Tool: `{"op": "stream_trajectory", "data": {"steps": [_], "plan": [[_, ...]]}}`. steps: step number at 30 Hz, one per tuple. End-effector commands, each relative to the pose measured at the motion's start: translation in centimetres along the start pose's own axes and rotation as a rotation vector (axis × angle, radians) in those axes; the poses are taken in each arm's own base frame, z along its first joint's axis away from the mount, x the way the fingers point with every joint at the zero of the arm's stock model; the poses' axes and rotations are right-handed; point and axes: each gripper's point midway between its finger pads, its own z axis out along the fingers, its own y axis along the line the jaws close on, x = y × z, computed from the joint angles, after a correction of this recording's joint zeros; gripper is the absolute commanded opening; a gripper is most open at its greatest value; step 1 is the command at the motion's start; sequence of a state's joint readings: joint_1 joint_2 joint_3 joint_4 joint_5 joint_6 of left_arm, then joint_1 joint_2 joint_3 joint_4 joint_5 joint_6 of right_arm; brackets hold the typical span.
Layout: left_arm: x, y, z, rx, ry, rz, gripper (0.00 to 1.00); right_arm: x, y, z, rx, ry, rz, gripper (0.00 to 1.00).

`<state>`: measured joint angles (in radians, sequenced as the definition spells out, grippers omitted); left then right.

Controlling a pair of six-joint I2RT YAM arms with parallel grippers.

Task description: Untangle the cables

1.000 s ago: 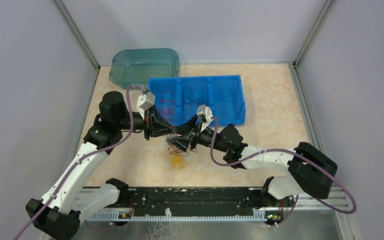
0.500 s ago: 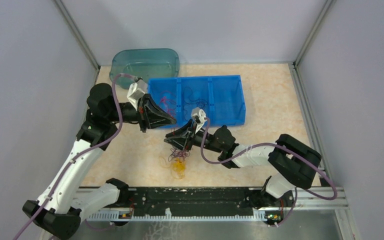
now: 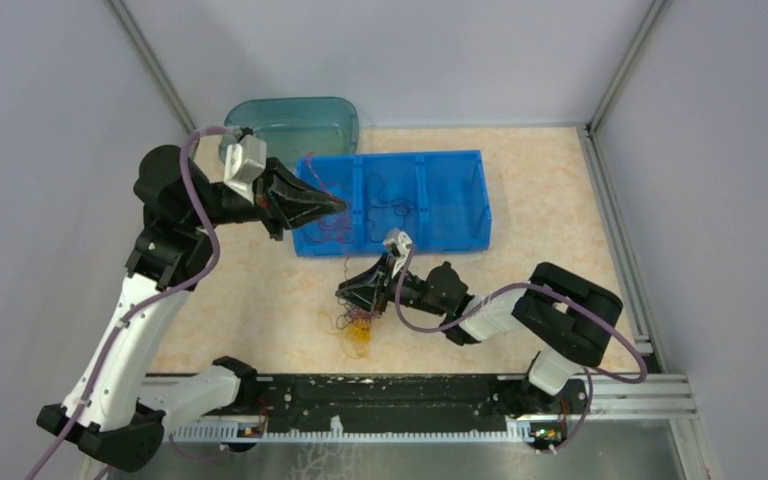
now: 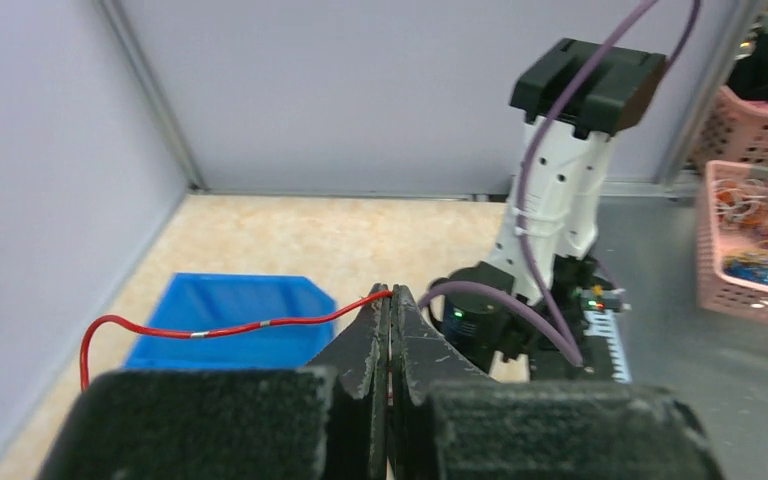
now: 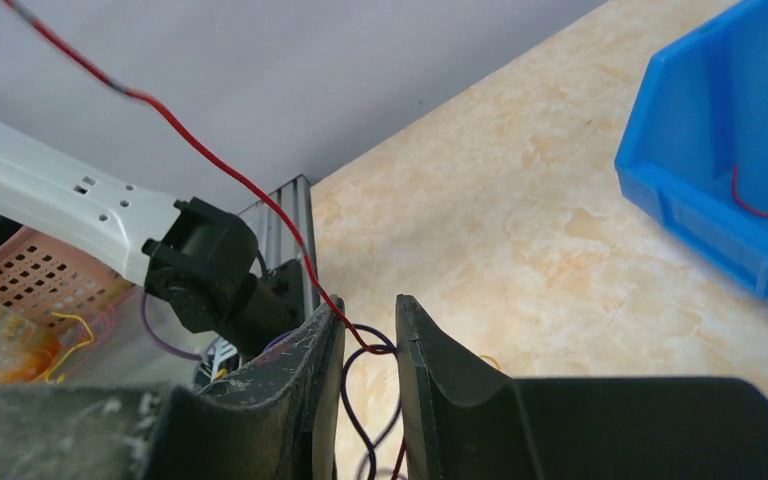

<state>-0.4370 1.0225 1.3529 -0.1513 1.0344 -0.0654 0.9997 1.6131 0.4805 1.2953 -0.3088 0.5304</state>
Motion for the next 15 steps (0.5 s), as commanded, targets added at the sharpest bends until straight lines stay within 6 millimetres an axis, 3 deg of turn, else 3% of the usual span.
{"op": "stream_trajectory", "data": {"steps": [1,7,15], "plan": [[-4.1,1.7,-0.4,-0.122,-0.058,0.207,0.00,-0.7,0.8,-0.1,-0.038,-0.059,0.003,0.27],[-9.0,3.6,-1.3,-0.268,-0.134,0.399,0.00,-0.3,0.6,-0.1,-0.025,-0.049,0.002,0.28],[-13.7,3.7,-1.8,-0.317,-0.195,0.541,0.00,1.9,-0.3,0.1,0.002,0.017,-0.005,0.29]]}}
